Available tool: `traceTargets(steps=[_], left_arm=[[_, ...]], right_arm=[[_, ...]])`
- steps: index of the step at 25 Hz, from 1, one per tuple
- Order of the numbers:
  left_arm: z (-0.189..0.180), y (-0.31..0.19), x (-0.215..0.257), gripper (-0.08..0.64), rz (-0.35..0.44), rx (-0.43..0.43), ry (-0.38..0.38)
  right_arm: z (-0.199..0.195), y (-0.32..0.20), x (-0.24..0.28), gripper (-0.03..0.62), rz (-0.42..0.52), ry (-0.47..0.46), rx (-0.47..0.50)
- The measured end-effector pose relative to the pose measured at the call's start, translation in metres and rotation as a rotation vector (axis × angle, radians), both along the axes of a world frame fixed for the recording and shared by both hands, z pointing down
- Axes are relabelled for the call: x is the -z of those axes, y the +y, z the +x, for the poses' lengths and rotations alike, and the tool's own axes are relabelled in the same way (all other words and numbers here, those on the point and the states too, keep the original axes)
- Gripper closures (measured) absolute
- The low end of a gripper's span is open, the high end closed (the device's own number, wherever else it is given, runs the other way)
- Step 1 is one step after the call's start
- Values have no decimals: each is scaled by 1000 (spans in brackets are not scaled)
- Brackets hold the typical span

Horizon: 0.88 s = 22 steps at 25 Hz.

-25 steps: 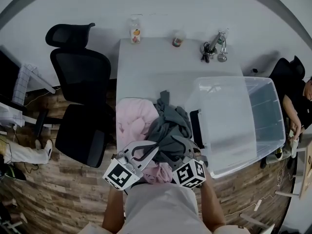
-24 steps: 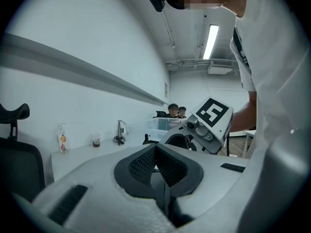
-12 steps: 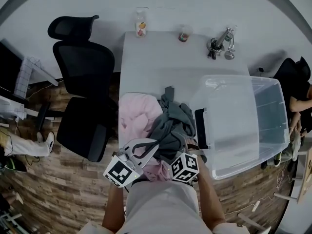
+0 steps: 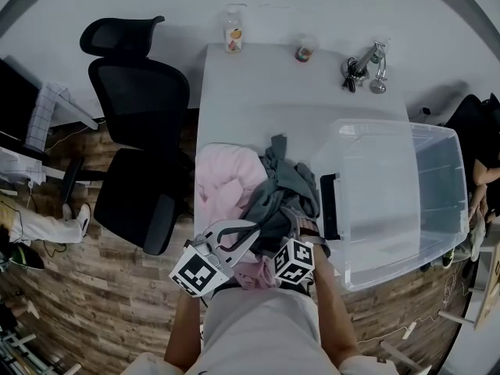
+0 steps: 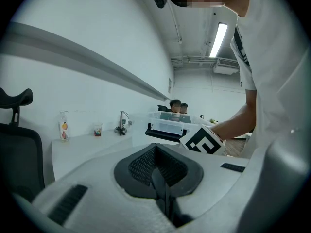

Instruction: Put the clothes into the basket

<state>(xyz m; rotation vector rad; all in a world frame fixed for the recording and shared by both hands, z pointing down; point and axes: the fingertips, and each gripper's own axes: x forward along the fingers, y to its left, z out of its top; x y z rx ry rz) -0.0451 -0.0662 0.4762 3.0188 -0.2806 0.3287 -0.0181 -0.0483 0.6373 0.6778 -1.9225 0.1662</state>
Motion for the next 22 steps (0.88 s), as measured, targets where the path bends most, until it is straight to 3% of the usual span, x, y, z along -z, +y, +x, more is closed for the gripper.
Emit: traceTargets(steps=[15, 22], left_arm=[[3, 0, -15, 558, -34, -17, -32], [-1, -2, -15, 558, -44, -8, -33]], right_arm=[[2, -15, -59, 85, -35, -34, 3], [5, -15, -61, 296, -44, -68, -71]])
